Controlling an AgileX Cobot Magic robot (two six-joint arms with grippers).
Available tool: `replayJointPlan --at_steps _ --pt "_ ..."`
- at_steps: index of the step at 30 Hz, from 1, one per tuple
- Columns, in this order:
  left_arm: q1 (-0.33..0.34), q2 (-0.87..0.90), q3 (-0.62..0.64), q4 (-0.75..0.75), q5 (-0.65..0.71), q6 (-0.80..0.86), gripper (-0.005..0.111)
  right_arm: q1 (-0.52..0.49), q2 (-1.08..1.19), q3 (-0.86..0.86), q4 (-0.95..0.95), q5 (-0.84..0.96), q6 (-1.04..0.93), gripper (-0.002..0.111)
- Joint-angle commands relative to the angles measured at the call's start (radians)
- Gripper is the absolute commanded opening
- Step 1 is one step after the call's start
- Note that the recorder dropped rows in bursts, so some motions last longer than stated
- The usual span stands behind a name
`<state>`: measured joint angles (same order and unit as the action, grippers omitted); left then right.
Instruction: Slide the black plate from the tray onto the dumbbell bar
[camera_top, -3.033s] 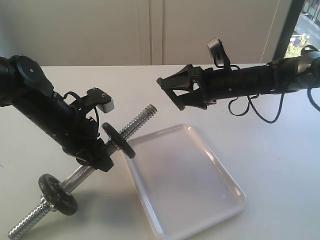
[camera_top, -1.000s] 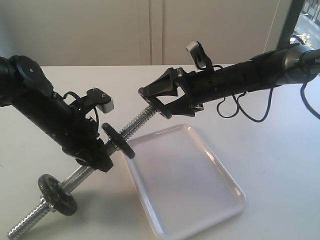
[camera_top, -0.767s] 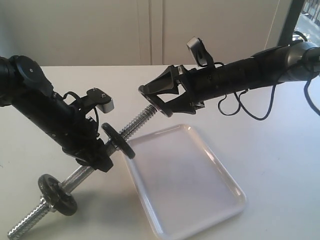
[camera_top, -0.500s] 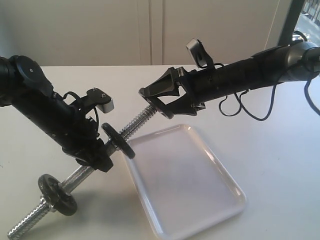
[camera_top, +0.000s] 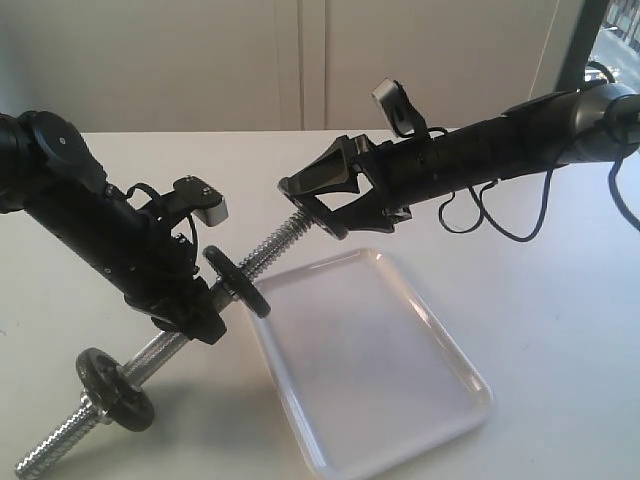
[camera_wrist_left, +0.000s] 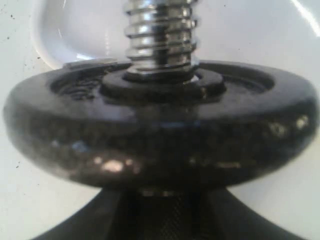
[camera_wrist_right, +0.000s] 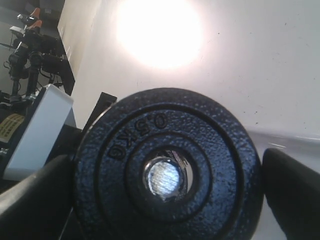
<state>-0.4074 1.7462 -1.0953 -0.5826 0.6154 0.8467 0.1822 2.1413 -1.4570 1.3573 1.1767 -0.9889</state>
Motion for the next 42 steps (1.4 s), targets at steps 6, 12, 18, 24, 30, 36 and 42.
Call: replayJointPlan --at_steps 6,12,18,24,30,36,42 --pt "-0.004 -0.043 -0.016 -0.093 0.025 -0.001 0.0 -0.003 -0.027 -0.008 0.054 0.044 0.003 0.0" --pt "-0.004 -0.043 -0.016 -0.093 0.023 -0.001 0.0 -0.003 -0.027 -0.008 0.052 0.044 0.026 0.0" --pt "-0.004 -0.043 -0.016 -0.093 0.023 -0.001 0.0 -0.003 -0.027 -0.008 0.052 0.044 0.026 0.0" --pt "-0.004 -0.043 -0.016 -0.093 0.023 -0.001 0.0 -0.003 -0.039 -0.008 0.052 0.044 0.025 0.0" --pt "-0.004 -0.043 -0.016 -0.093 0.023 -0.001 0.0 -0.003 -0.053 -0.008 0.041 0.044 0.025 0.0" --pt "-0.004 -0.043 -0.016 -0.093 0.023 -0.001 0.0 0.001 -0.053 -0.008 0.033 0.044 0.023 0.0" --pt "-0.004 -0.043 -0.016 -0.093 0.023 -0.001 0.0 0.027 -0.053 -0.008 0.033 0.044 0.001 0.0"
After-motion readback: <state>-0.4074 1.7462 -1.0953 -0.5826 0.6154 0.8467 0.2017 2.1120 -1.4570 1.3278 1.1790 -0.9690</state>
